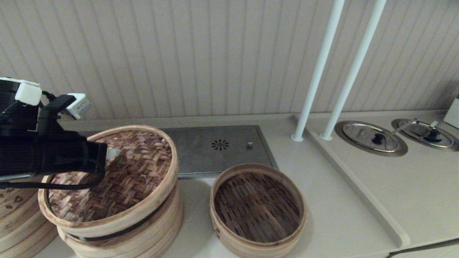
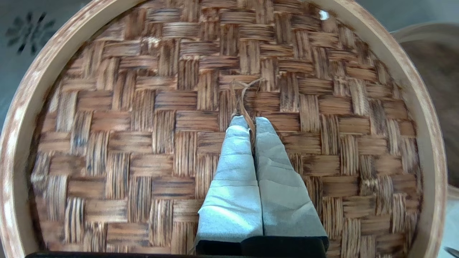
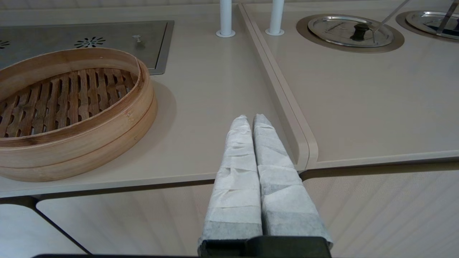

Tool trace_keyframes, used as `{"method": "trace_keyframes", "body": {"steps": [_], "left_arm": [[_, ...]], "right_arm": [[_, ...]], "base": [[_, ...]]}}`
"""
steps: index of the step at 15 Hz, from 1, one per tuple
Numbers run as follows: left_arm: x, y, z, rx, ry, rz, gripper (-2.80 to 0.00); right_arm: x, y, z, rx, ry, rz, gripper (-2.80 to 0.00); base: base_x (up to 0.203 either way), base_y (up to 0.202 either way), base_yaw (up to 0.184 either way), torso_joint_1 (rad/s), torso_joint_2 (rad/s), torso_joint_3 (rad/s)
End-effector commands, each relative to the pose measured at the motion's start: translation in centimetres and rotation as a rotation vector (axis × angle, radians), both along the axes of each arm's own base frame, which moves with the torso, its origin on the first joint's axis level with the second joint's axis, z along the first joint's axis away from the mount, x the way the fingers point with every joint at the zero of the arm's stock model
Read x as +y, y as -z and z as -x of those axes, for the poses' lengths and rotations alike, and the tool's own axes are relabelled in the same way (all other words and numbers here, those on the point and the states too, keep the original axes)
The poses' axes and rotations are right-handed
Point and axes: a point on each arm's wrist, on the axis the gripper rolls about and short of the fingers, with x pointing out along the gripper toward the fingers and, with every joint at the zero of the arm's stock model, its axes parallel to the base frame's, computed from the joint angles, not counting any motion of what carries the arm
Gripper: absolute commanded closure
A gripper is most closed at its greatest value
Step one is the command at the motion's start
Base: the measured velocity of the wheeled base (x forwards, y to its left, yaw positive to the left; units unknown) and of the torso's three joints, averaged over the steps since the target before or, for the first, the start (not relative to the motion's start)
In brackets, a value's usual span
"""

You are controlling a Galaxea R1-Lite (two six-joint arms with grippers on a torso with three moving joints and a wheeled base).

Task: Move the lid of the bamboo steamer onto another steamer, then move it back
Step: Put the steamer

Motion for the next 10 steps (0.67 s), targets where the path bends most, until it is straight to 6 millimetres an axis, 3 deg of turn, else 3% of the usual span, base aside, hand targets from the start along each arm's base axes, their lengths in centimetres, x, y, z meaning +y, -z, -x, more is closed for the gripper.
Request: {"method": "trace_keyframes", "body": {"steps": [1, 5, 10], "left_arm": [[-0.9, -1.5, 0.4, -0.030, 0.042, 0.010, 0.00], [-3.0, -2.2, 0.4, -0.036, 0.125, 0.017, 0.00], [-8.6, -1.4, -1.4, 0.002, 0.209, 0.001, 0.00]], "right_arm": [[0.0, 0.1, 0.0, 0.004, 0.000, -0.001, 0.00], [0.0, 0.1, 0.0, 0.004, 0.000, -0.001, 0.00], [0.0, 0.1, 0.0, 0.004, 0.000, -0.001, 0.00]], "base": [[0.000, 0.000, 0.000, 0.000, 0.00, 0.000], [0.000, 0.000, 0.000, 0.000, 0.00, 0.000], [0.000, 0.000, 0.000, 0.000, 0.00, 0.000]]}}
